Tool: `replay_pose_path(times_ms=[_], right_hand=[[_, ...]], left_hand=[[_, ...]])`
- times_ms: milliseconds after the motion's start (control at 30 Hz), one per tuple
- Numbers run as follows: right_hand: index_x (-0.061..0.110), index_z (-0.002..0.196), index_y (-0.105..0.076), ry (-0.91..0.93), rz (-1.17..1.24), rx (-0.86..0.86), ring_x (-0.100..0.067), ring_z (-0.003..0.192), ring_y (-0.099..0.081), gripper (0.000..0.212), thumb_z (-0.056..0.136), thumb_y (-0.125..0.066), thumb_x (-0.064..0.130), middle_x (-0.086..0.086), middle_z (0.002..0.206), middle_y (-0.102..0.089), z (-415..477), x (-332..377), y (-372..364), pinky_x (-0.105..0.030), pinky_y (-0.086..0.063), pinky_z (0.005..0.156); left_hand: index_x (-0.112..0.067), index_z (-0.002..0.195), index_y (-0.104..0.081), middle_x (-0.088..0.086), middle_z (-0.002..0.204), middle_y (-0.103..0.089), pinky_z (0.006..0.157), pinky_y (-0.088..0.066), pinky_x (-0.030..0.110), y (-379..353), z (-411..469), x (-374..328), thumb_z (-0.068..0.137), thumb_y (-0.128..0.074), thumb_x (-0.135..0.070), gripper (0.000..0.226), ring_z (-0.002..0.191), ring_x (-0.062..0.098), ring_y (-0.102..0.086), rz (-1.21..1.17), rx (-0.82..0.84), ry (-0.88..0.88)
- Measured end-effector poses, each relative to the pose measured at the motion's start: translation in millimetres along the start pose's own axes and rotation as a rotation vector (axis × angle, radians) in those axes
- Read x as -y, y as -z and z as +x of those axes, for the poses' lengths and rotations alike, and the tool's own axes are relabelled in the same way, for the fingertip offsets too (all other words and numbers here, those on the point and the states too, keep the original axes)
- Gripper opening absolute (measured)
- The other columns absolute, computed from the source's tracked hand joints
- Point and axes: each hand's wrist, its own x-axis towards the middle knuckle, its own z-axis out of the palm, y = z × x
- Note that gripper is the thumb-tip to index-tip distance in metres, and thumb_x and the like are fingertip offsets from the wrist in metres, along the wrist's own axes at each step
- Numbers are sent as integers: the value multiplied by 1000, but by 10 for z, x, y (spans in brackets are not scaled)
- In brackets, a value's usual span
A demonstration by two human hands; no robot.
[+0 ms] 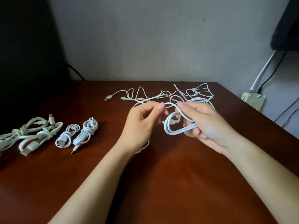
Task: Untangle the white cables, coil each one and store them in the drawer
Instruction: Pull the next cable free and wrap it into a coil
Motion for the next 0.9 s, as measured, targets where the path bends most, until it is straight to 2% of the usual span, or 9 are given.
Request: replay_pose_path(times_ms=[67,133,267,367,500,600,700,833,900], right_hand=[[12,66,-63,3,24,29,-2,27,-24,27,79,-55,35,3,37,-31,-30,15,-49,-16,-17,36],[6,74,-61,25,50,20,-2,27,-24,30,81,-52,34,3,37,-30,-41,15,-87,-18,-16,37],[4,82,-58,87,1,-98,-2,31,-29,28,98,-45,22,5,40,-33,-20,1,-98,-18,-16,38],[10,84,-62,106,-254,-235,-3,37,-37,28,101,-43,22,3,45,-37,30,-40,-41,-13,-27,38],[20,82,-61,135,-414,-248,-2,44,-41,29,101,-40,22,5,43,-44,53,-50,18,-12,-32,41],[20,83,-61,160,-395,-111,-4,41,-40,28,101,-40,21,4,41,-45,16,10,12,-13,-29,39],[15,83,-61,179,-321,24,-4,37,-40,26,99,-40,19,4,41,-44,-26,31,-18,-12,-25,36],[14,84,-60,241,-173,2,-3,37,-40,25,99,-39,17,6,42,-43,-24,8,-50,-13,-25,37],[13,86,-59,255,-112,-43,-4,39,-39,26,100,-37,15,7,43,-43,-5,-5,-46,-11,-29,39]], left_hand=[[-6,77,-68,4,71,-63,67,-44,21,-52,-18,10,98,-52,-16,28,68,8,-54,-26,-14,13],[-16,79,-70,-6,72,-66,65,-45,23,-91,-39,48,97,-53,-11,25,67,5,-54,-27,-15,13],[-20,85,-68,12,81,-66,67,-48,39,-116,-41,102,95,-52,-12,21,72,28,-58,50,-60,-43],[-15,84,-66,-1,76,-64,70,-44,30,-89,-40,88,98,-50,-15,21,72,9,-54,99,-132,-42],[-7,87,-68,0,79,-67,71,-46,26,-64,-29,-2,100,-49,-15,24,74,12,-59,104,-185,-61],[-11,82,-70,-7,71,-65,68,-44,16,-45,-26,-111,95,-55,-15,20,69,3,-58,-51,-167,2],[-16,77,-73,2,67,-62,69,-43,28,10,-11,-125,84,-65,-30,17,66,17,-54,-267,-124,129],[-16,77,-69,-7,68,-67,65,-44,17,1,-18,-67,87,-65,-13,11,64,4,-58,-87,-1,46],[-18,71,-66,0,66,-66,65,-45,22,-61,-37,-15,90,-59,-8,23,63,9,-57,44,33,-6]])
